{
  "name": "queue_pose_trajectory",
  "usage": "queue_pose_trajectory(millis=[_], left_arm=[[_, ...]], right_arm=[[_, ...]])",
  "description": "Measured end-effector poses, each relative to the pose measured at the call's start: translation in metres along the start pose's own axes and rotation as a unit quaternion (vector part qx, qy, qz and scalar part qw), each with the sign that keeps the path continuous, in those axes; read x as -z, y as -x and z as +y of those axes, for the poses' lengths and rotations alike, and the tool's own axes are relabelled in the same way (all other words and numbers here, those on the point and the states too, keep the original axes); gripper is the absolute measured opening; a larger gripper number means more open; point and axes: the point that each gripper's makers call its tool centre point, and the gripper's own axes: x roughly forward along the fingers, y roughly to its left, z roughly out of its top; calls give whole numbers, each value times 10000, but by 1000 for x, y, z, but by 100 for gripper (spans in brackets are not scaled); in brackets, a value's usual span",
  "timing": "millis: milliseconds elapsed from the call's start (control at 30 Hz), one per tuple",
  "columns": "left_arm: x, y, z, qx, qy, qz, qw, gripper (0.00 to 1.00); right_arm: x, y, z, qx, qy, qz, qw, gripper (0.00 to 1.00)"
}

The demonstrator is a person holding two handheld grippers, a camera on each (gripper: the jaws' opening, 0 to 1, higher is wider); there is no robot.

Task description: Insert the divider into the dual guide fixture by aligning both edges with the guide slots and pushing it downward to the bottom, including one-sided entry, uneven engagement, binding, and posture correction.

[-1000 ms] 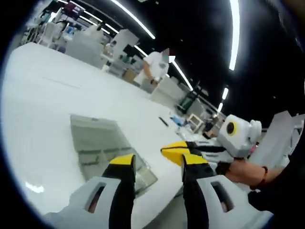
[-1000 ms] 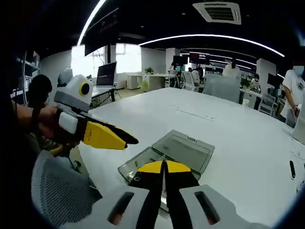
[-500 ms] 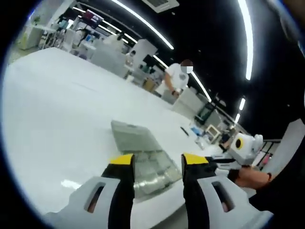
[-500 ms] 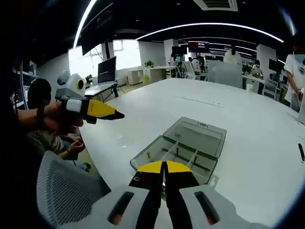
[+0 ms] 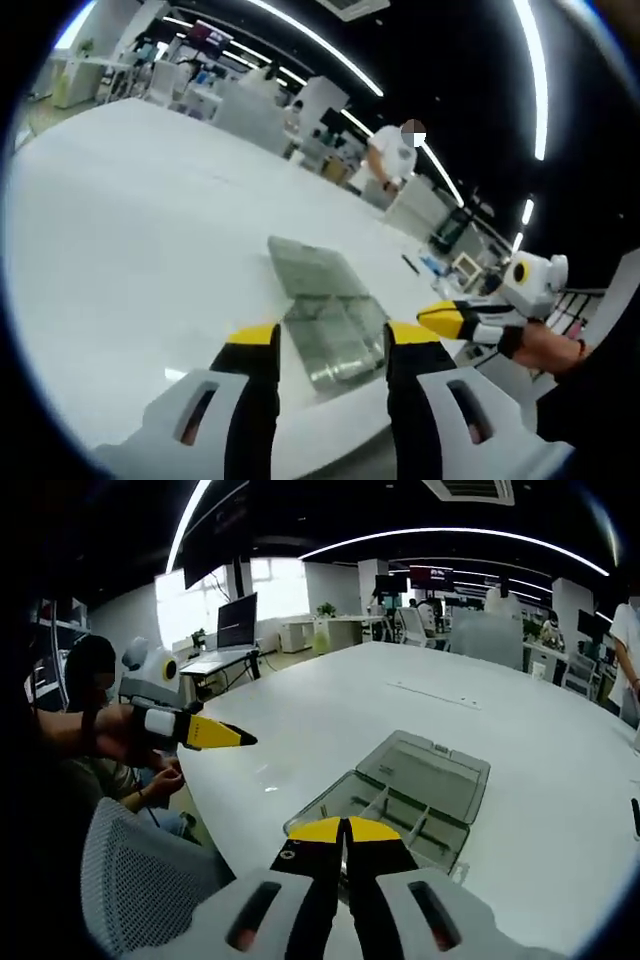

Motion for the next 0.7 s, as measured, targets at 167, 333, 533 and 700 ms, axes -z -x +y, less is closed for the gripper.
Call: queue_pose_trajectory(millis=[167,333,533,700], left_arm=[[-2,8,6,-84,17,-50,10000,41],[-1,18,11,-168,-44,-55,9998,42],[12,24,25,-408,-328,196,9984,43],[18,21,41,-666,-731,454,9941,46]], right_arm=[[-5,-7,10,-120,105,42,9999,0],[-10,-17,19,-222,148,69,9996,0],[-12,-24,28,-247,151,33,9996,0],[-10,-22,29,-219,111,40,9997,0]])
